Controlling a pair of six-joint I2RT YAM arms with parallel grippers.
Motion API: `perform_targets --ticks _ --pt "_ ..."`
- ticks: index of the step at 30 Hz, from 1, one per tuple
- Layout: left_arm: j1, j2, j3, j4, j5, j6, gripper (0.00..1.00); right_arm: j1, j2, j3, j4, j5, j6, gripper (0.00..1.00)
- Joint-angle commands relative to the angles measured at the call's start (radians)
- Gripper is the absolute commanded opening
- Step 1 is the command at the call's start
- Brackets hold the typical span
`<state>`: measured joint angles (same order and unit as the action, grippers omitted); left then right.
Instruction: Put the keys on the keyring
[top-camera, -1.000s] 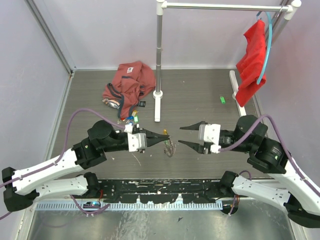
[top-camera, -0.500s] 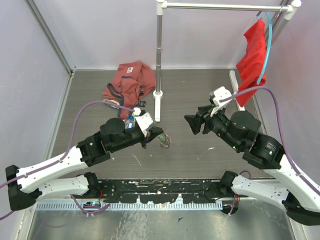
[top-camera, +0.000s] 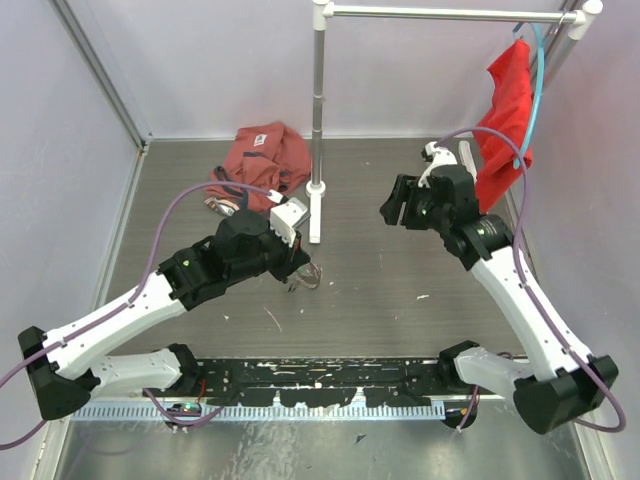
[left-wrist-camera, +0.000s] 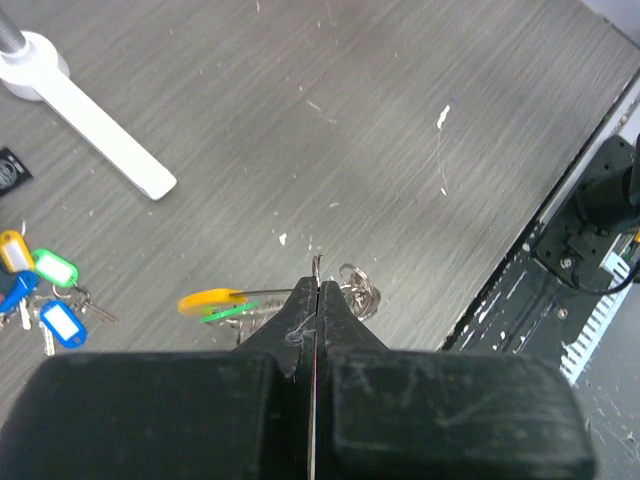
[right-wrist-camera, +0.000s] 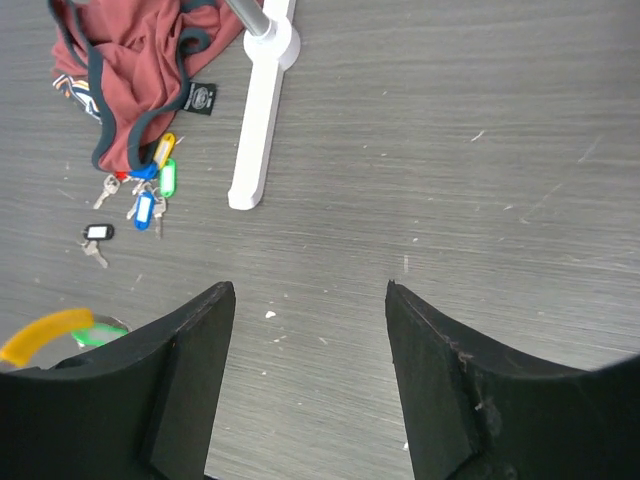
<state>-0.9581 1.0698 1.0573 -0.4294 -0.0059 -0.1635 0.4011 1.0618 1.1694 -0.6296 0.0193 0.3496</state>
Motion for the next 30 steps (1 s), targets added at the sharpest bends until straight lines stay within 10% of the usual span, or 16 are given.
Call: perform_targets --ticks 1,15,30 --pt "0.001 0.007 0.038 -0.081 0.031 -0.023 0.0 -0.051 0.106 0.023 0.1 -0.21 0.073 0.67" --pt "0.002 -0.03 0.039 -0.092 -0.088 0.125 0.0 -0.303 0.456 0.051 0.22 0.095 0.053 0.59" --pt "0.068 -0.024 -0.026 0.001 -0.027 0.205 0.0 -0.344 0.966 0.451 0.211 0.402 -0.046 0.55"
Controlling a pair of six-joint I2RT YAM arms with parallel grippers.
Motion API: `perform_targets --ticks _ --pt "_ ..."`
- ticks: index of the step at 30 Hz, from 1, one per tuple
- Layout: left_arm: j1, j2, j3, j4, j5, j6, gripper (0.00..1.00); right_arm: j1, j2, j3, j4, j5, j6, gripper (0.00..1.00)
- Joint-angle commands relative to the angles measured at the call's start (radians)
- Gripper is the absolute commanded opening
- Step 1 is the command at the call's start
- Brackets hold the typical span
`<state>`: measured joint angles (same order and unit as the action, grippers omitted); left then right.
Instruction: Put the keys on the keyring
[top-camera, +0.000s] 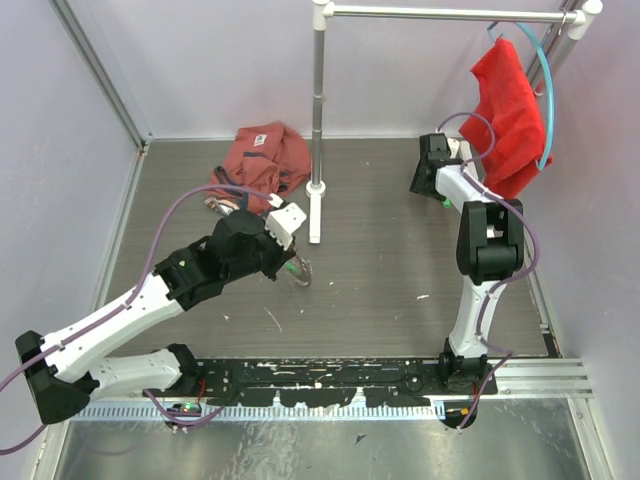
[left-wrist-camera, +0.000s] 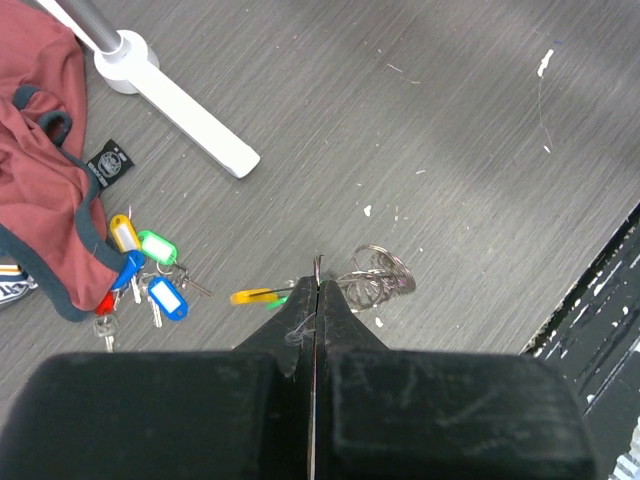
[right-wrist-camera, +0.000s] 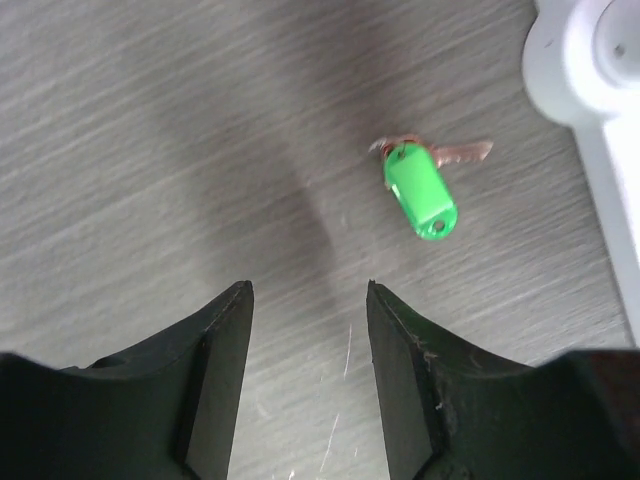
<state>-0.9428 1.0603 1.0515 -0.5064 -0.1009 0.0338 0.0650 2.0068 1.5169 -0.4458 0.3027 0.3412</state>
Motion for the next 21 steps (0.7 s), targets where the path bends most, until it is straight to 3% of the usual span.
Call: perform_targets --ticks 1,21 --pt "0.07 -0.018 -0.026 0.086 0.086 -0.003 0.0 -0.012 0.036 0.121 0.026 0.127 -0.044 0.54" --pt "0.099 0.012 -0.022 0.084 0.118 -0.006 0.0 -0.065 0.232 0.297 -0.007 0.107 -0.106 0.54"
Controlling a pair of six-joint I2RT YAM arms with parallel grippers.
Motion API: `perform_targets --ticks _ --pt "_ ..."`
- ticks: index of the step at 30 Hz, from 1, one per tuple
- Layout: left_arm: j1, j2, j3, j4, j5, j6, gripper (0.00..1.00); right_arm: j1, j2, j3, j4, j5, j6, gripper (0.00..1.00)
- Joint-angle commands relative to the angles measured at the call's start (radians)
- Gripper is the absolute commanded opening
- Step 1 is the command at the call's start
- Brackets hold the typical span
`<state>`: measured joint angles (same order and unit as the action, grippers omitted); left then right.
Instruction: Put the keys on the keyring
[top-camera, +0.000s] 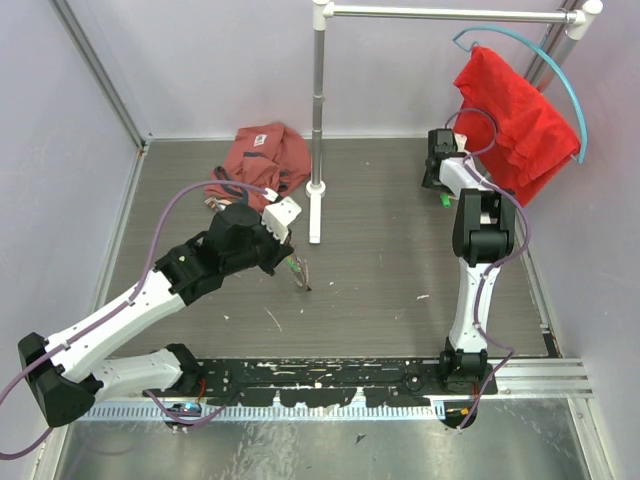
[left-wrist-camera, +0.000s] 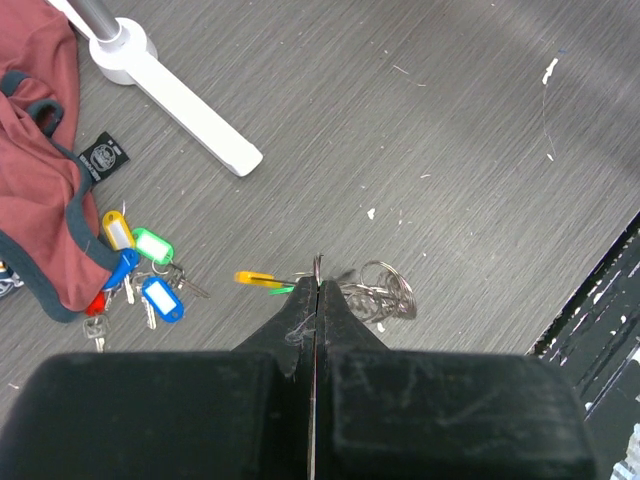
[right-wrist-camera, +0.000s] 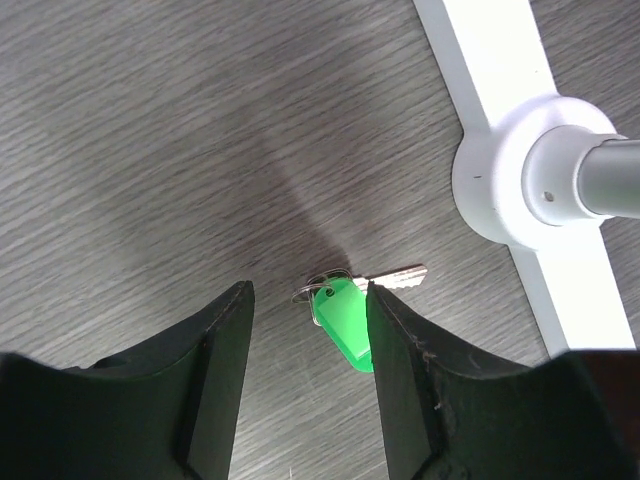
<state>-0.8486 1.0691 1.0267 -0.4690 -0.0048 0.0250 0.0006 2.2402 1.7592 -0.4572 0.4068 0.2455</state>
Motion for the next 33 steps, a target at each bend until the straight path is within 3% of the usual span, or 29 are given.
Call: perform_targets --ticks 1,13,25,33 --pt "0.006 0.005 0.005 0.046 0.024 0.003 0.0 -0.001 0.003 0.059 0.003 0.002 -0.011 0.54" --pt "0.006 0.012 0.009 0.041 0.038 0.004 0.0 -0.002 0.032 0.067 -0.016 0.019 -0.02 0.38" --pt "0.007 0.018 0.013 0.04 0.046 0.006 0.0 -0.025 0.031 0.032 -0.019 0.002 -0.012 0.31" --pt "0.008 0.018 0.014 0.038 0.048 0.007 0.0 -0.029 0.025 0.03 -0.017 -0.015 -0.011 0.15"
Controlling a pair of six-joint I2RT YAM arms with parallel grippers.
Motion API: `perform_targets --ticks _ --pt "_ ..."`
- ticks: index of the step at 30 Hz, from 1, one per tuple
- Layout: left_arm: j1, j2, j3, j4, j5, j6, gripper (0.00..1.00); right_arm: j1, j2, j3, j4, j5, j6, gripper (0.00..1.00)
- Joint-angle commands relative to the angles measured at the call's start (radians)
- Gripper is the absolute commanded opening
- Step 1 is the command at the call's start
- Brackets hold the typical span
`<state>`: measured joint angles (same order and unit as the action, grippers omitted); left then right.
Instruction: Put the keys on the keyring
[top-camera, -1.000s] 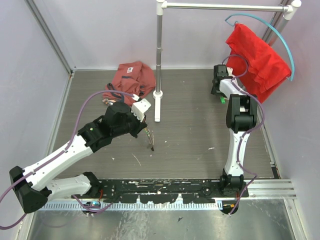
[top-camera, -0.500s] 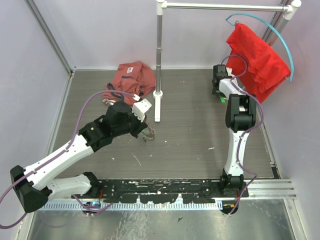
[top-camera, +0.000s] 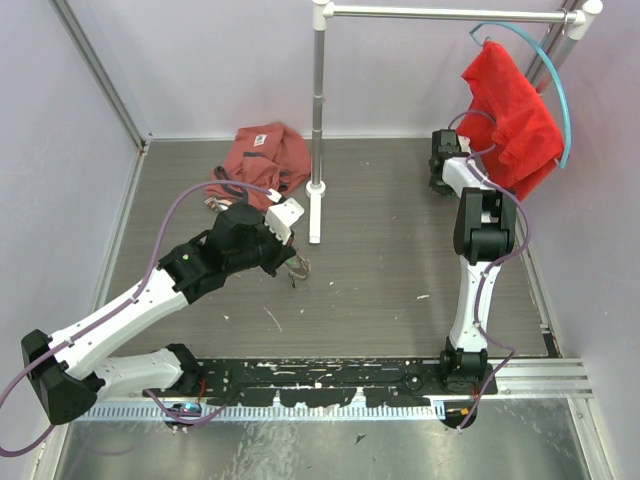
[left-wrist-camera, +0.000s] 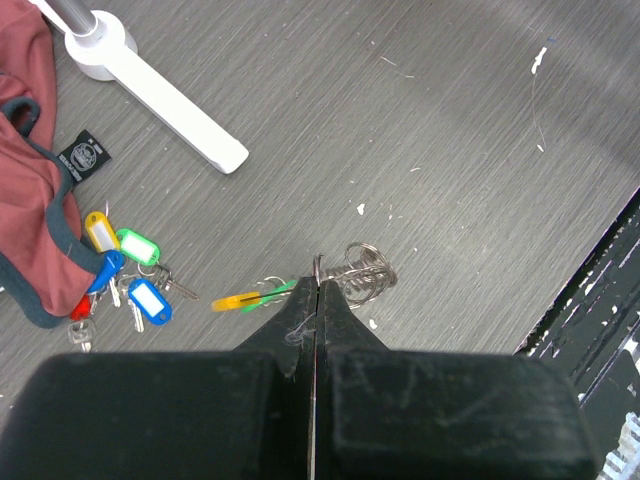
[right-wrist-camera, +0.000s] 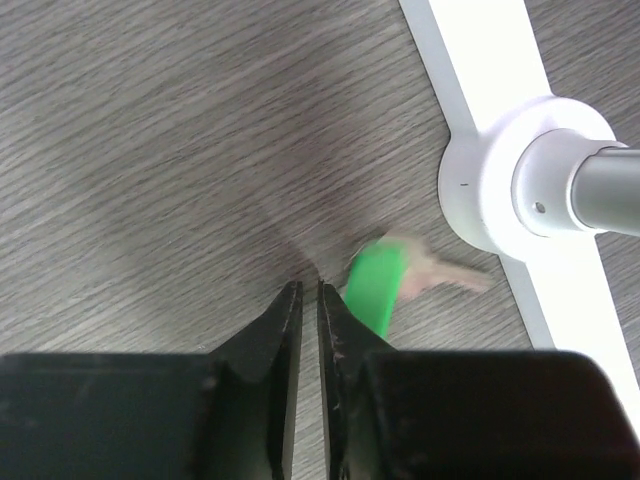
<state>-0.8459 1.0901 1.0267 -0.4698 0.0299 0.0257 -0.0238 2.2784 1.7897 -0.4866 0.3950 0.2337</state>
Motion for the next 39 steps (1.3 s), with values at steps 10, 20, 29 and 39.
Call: perform_targets --ticks 10,20,29,39 --pt "0.004 -0.003 0.013 0.038 0.012 0.008 0.0 -0.005 -0.057 -0.016 0.029 -0.001 -0.012 0.06" --pt "0.005 -0.002 0.015 0.037 0.015 0.007 0.0 -0.029 -0.141 -0.113 0.089 0.061 0.013 0.42" --pt "0.005 -0.002 0.016 0.035 0.022 0.009 0.0 -0.08 -0.156 -0.149 0.121 0.008 0.043 0.52" --pt "0.004 -0.001 0.016 0.036 0.025 0.011 0.0 -0.138 -0.112 -0.159 0.134 -0.147 0.096 0.52"
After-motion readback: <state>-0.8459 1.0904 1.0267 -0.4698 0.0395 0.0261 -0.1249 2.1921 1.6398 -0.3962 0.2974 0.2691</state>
